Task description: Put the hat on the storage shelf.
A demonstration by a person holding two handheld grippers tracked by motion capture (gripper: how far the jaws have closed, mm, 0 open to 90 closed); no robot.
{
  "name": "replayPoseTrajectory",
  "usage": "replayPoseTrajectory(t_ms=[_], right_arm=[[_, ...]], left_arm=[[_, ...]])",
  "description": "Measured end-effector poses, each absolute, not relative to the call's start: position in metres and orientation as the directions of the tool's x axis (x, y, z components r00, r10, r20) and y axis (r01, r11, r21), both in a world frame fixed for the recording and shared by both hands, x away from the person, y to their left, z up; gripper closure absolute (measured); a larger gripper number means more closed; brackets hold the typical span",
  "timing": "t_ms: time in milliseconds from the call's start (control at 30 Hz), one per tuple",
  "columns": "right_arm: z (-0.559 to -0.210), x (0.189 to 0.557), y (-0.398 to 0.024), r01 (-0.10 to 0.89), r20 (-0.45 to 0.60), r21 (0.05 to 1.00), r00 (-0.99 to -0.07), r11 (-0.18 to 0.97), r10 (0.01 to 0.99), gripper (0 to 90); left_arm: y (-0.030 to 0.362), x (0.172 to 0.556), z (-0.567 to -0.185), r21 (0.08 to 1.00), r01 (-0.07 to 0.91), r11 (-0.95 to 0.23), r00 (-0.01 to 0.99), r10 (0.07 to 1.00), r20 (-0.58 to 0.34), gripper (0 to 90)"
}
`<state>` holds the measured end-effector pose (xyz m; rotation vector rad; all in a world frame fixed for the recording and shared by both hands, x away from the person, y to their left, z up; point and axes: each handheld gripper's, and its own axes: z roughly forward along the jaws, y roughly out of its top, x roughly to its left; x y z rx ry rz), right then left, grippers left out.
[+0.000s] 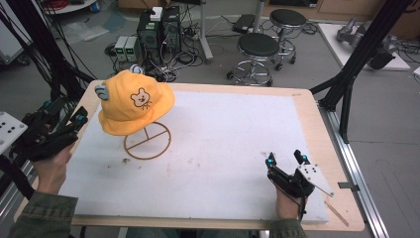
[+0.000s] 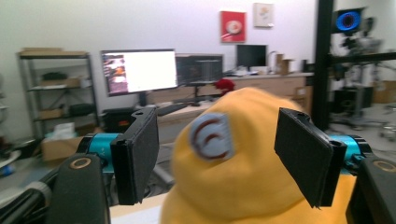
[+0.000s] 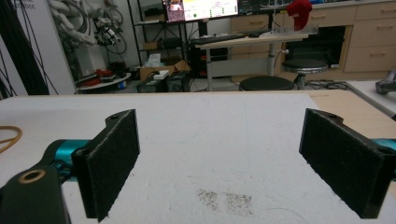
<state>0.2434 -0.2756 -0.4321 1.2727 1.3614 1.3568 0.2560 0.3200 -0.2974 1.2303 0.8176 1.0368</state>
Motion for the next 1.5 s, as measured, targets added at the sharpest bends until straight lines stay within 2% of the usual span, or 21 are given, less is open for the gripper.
replayPoseTrajectory(t_ms=[200,500,700,1233,1500], right_arm=[[-0.432,0.243,-0.276,0.112,0.102,0.990,-0.148,-0.086,0.984,11.0],[-0.432,0.243,-0.276,0.111,0.102,0.990,-0.145,-0.087,0.984,11.0],[-0.432,0.242,-0.276,0.105,0.105,0.990,-0.154,-0.089,0.983,11.0],[-0.433,0.241,-0.276,0.111,0.078,0.992,-0.159,-0.060,0.984,11.0],[-0.433,0.233,-0.284,0.123,0.091,0.990,-0.136,-0.074,0.986,11.0]], left_arm=[[0.330,0.256,-0.312,0.983,-0.178,0.050,0.247,0.969,-0.005,30.6],[0.338,0.256,-0.340,0.989,-0.142,0.031,0.167,0.986,-0.007,26.8],[0.334,0.260,-0.358,0.995,-0.098,0.005,0.170,0.985,0.011,26.0],[0.332,0.269,-0.414,0.998,0.008,0.061,0.179,0.982,-0.061,25.4],[0.333,0.271,-0.426,0.998,0.041,0.057,0.171,0.983,-0.063,25.3]])
